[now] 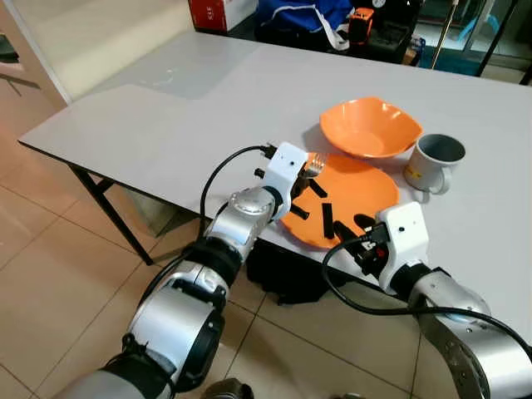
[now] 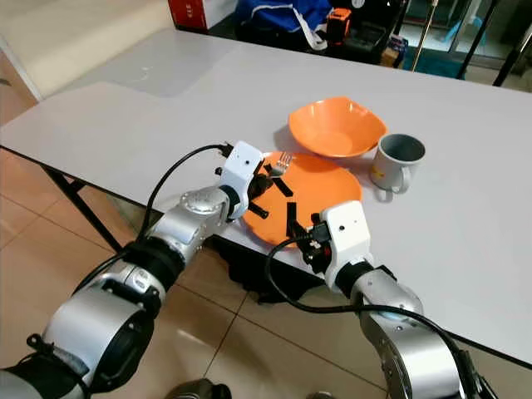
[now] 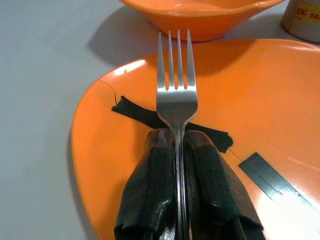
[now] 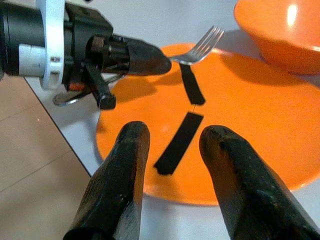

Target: Setting the table

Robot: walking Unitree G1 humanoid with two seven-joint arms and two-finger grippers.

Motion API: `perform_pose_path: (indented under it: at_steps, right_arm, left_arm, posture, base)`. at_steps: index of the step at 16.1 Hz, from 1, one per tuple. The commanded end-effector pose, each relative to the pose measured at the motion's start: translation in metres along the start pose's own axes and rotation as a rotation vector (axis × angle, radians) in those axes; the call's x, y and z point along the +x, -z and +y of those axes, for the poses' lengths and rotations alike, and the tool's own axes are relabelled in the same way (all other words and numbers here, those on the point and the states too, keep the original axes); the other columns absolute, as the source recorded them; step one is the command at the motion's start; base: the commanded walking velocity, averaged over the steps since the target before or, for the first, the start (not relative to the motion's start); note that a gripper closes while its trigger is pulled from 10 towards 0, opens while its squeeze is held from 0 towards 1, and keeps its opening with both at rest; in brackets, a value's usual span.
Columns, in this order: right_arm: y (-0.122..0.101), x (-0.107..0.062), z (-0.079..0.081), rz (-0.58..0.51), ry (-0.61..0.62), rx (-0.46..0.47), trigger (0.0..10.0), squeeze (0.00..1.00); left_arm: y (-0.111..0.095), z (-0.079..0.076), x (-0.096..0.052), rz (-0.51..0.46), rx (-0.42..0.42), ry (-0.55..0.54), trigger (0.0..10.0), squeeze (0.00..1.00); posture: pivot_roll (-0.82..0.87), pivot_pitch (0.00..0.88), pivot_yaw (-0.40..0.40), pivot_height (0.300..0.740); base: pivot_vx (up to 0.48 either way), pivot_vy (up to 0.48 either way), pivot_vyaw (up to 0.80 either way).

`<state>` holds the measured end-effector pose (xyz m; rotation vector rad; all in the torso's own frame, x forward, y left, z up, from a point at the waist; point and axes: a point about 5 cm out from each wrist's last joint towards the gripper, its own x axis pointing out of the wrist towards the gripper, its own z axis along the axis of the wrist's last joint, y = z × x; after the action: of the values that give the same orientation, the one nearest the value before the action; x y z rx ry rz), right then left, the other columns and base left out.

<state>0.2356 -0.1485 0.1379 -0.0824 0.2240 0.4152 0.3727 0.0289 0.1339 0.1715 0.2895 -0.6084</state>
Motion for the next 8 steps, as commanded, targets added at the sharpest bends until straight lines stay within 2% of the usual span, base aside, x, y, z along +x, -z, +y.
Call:
perform_pose_path:
  at_steps: [1,5,8]
  right_arm:
    - [-0.001,-0.001,0.004,0.003,-0.011,-0.002,10.0,0.00]
    - [0.001,-0.002,0.008,0.015,-0.017,-0.004,10.0,0.00]
    - [-0.003,-0.005,0.010,-0.009,0.003,0.001,10.0,0.00]
  left_arm:
    - [-0.005,0.002,0.001,-0.009,0.010,-0.017,10.0,0.00]
    - [-0.005,0.001,0.005,0.015,-0.017,-0.041,10.0,0.00]
    - [-0.014,0.007,0.006,0.003,-0.036,-0.076,10.0,0.00]
  posture:
    - [-0.05,0.094,0.115,0.740]
    - [-0.06,0.094,0.128,0.740]
    - [-0.06,0.119,0.137,0.740]
  base:
    - [0.000,0.000,0.00]
    - [0.000,0.000,0.00]
    - [0.000,0.000,0.00]
